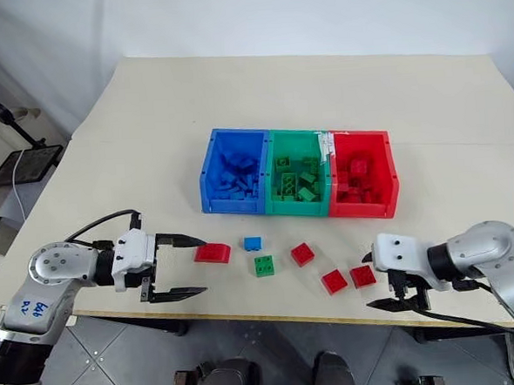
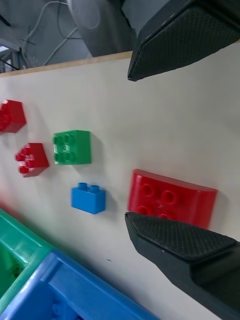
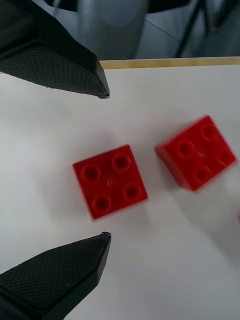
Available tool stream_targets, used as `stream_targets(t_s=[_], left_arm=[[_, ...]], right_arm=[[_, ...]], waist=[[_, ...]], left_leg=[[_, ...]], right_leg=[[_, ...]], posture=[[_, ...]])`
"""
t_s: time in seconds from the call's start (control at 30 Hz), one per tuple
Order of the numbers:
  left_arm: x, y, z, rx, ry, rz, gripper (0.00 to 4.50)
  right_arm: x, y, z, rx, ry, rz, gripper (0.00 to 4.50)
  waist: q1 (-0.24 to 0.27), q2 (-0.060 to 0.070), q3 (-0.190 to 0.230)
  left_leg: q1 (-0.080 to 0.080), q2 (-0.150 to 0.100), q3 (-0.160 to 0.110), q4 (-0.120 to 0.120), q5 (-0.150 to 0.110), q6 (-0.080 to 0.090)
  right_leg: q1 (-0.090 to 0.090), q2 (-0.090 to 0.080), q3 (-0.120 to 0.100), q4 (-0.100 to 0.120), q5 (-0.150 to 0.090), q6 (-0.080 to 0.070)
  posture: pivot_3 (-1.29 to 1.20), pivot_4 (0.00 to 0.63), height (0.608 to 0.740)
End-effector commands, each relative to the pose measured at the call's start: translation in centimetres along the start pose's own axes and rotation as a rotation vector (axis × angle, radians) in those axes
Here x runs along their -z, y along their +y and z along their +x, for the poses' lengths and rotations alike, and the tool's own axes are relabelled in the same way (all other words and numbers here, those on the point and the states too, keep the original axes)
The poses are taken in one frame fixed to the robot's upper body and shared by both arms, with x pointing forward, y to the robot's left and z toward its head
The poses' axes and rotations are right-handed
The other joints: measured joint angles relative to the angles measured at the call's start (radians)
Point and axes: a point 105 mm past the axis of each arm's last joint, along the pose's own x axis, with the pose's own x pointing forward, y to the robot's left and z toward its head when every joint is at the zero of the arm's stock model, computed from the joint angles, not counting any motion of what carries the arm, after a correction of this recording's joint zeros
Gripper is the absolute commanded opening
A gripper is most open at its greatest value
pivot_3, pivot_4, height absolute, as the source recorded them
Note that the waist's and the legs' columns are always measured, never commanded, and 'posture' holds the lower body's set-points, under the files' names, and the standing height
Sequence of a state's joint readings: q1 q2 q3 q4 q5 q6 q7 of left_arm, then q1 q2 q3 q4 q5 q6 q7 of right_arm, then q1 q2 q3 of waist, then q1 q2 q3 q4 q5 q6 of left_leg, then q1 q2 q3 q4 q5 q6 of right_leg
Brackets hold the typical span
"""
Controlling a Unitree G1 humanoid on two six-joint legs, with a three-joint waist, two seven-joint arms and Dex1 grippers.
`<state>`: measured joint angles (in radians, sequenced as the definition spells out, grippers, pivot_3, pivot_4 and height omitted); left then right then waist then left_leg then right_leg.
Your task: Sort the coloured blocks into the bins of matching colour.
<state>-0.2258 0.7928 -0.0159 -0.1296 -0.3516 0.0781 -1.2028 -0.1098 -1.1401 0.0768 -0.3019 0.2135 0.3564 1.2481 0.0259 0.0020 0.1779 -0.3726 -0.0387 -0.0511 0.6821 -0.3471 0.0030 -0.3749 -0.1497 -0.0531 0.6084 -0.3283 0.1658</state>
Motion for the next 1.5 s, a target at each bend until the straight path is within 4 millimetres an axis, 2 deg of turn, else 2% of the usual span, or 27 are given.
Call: stream_targets(t_s=[0.03, 0.27, 0.3, 0.37, 0.43, 0.5, 0.57, 0.63, 0.73, 0.77, 0.83, 0.9, 0.97, 1.07, 1.17, 1.23, 1.3, 1.43, 1.5], left_arm=[[-0.9, 0.0, -0.3, -0.006, -0.024, 0.029, 4.50], [-0.7, 0.5, -0.3, -0.032, -0.028, 0.031, 4.50], [-0.7, 0.7, -0.3, -0.047, -0.032, 0.021, 4.50], [-0.7, 1.2, -0.6, -0.091, -0.054, 0.001, 4.50], [-0.9, 1.9, -1.2, -0.158, -0.083, 0.009, 4.50], [-0.9, 2.0, -1.9, -0.179, -0.096, -0.018, 4.50], [-1.0, 2.4, -2.6, -0.219, -0.122, -0.064, 4.50], [-1.0, 2.7, -2.9, -0.245, -0.135, -0.085, 4.50], [-1.0, 2.9, -3.0, -0.259, -0.138, -0.098, 4.50], [-1.1, 3.0, -3.0, -0.260, -0.139, -0.098, 4.50], [-1.1, 3.0, -2.9, -0.259, -0.139, -0.097, 4.50], [-1.0, 2.9, -2.9, -0.261, -0.127, -0.090, 4.50], [-0.6, 2.6, -2.9, -0.251, -0.096, -0.078, 4.50], [0.4, 2.0, -3.1, -0.246, -0.058, -0.076, 4.50], [1.0, 1.5, -2.9, -0.205, -0.024, -0.057, 4.50], [1.1, 1.5, -2.6, -0.183, -0.015, -0.036, 4.50], [1.0, 1.3, -1.9, -0.139, -0.009, 0.000, 4.50], [-0.1, 0.7, 0.4, -0.040, -0.036, 0.063, 4.50], [-0.8, 0.1, 1.5, 0.012, -0.061, 0.087, 4.50]], right_arm=[[-0.5, -0.4, 0.1, 0.028, -0.021, -0.022, 3.89], [-0.1, -1.2, -0.3, 0.109, -0.027, 0.005, 1.52], [0.0, -1.4, -0.5, 0.134, -0.039, 0.045, 1.42], [-0.4, -1.4, -1.1, 0.152, -0.101, 0.125, 1.43], [-1.7, -2.6, -2.2, 0.241, -0.218, 0.178, 1.43], [-2.8, -4.4, -3.9, 0.366, -0.332, 0.257, 1.43], [-3.8, -7.2, -5.9, 0.516, -0.426, 0.317, 1.43], [-4.5, -9.3, -7.0, 0.614, -0.479, 0.356, 1.43], [-5.1, -12.0, -7.7, 0.744, -0.520, 0.393, 1.43], [-5.0, -12.2, -7.0, 0.737, -0.481, 0.395, 1.43], [-5.1, -12.3, -6.2, 0.721, -0.447, 0.387, 2.18], [-5.7, -12.5, -6.0, 0.724, -0.471, 0.377, 2.74], [-6.4, -12.4, -6.0, 0.719, -0.503, 0.352, 3.49], [-6.6, -11.3, -6.8, 0.696, -0.530, 0.306, 4.41], [-6.1, -7.2, -6.2, 0.508, -0.500, 0.246, 4.46], [-5.1, -3.7, -5.6, 0.362, -0.433, 0.122, 4.46], [-2.6, -2.1, -5.8, 0.318, -0.347, 0.103, 4.46], [3.1, -0.9, -6.9, 0.317, -0.180, 0.111, 4.46], [4.8, -0.1, -6.9, 0.282, -0.134, 0.095, 4.46]], waist=[[-0.002, 0.000, 0.000], [-0.004, 0.000, 0.000], [-0.003, 0.000, 0.000], [-0.002, 0.000, 0.000], [-0.001, 0.000, 0.000], [-0.003, 0.000, 0.000], [-0.009, 0.000, 0.000], [-0.014, 0.000, 0.000], [-0.021, 0.000, 0.000], [-0.021, 0.000, 0.000], [-0.018, 0.000, 0.000], [-0.019, 0.000, 0.000], [-0.024, 0.000, 0.000], [-0.027, 0.000, 0.000], [-0.014, 0.000, 0.000], [-0.006, 0.000, 0.000], [0.001, 0.000, 0.000], [-0.001, 0.000, 0.000], [-0.003, 0.000, 0.000]], left_leg=[[0.000, 0.000, 0.000, 0.000, 0.000, 0.000], [0.001, 0.001, 0.001, 0.000, 0.000, 0.000], [0.001, 0.001, 0.001, 0.000, 0.000, 0.000], [0.001, 0.001, 0.001, 0.000, 0.000, 0.000], [0.001, 0.001, 0.001, 0.000, 0.000, 0.000], [0.001, 0.001, 0.001, 0.001, 0.000, 0.000], [0.001, 0.002, 0.002, 0.001, 0.000, 0.000], [0.002, 0.002, 0.002, 0.000, 0.000, -0.001], [0.002, 0.002, 0.001, 0.000, 0.000, -0.001], [0.002, 0.002, 0.001, 0.000, 0.000, -0.001], [0.001, 0.001, 0.000, -0.001, 0.000, -0.001], [0.001, 0.001, -0.001, -0.001, 0.000, -0.001], [0.000, 0.000, -0.001, -0.001, 0.000, -0.001], [0.000, 0.000, 0.000, -0.001, 0.000, -0.001], [0.000, 0.001, -0.002, -0.002, 0.000, -0.001], [0.000, 0.000, -0.001, -0.002, 0.000, 0.000], [0.000, -0.002, 0.001, -0.001, -0.001, 0.001], [0.002, -0.004, 0.006, 0.001, -0.001, 0.004], [0.003, -0.003, 0.007, 0.001, 0.000, 0.004]], right_leg=[[0.000, 0.000, 0.000, 0.000, 0.000, 0.000], [0.000, 0.001, -0.001, 0.002, 0.000, 0.000], [0.000, 0.001, -0.001, 0.002, 0.000, 0.000], [0.000, 0.001, -0.001, 0.002, 0.000, 0.000], [0.000, 0.000, -0.001, 0.002, 0.000, 0.000], [0.000, 0.001, -0.001, 0.003, 0.000, 0.000], [0.000, 0.001, -0.001, 0.003, 0.000, 0.000], [-0.001, 0.001, -0.001, 0.003, 0.000, 0.000], [-0.001, 0.001, -0.001, 0.004, 0.000, 0.000], [-0.001, 0.001, -0.001, 0.004, 0.000, 0.000], [-0.002, 0.000, -0.001, 0.004, 0.000, 0.000], [-0.002, 0.000, -0.002, 0.004, 0.000, 0.000], [-0.002, 0.000, -0.001, 0.004, 0.000, 0.000], [-0.002, 0.000, -0.002, 0.004, 0.000, 0.000], [-0.002, 0.001, -0.004, 0.004, 0.000, 0.000], [-0.001, 0.001, -0.004, 0.004, 0.000, 0.000], [0.000, 0.000, -0.005, 0.003, 0.001, 0.000], [0.002, 0.000, -0.002, 0.001, 0.002, 0.003], [0.003, 0.000, 0.000, 0.000, 0.002, 0.002]], posture=[[0.00, 0.150, 0.740], [0.00, 0.150, 0.740], [0.00, 0.150, 0.740], [0.00, 0.150, 0.740], [0.00, 0.150, 0.740], [0.00, 0.150, 0.740], [0.00, 0.150, 0.740], [0.00, 0.150, 0.740], [0.00, 0.150, 0.740], [0.00, 0.150, 0.740], [0.00, 0.150, 0.740], [0.00, 0.150, 0.740], [0.00, 0.150, 0.740], [0.00, 0.150, 0.740], [0.00, 0.150, 0.740], [0.00, 0.150, 0.740], [0.00, 0.150, 0.740], [0.00, 0.150, 0.740], [0.00, 0.150, 0.740]])
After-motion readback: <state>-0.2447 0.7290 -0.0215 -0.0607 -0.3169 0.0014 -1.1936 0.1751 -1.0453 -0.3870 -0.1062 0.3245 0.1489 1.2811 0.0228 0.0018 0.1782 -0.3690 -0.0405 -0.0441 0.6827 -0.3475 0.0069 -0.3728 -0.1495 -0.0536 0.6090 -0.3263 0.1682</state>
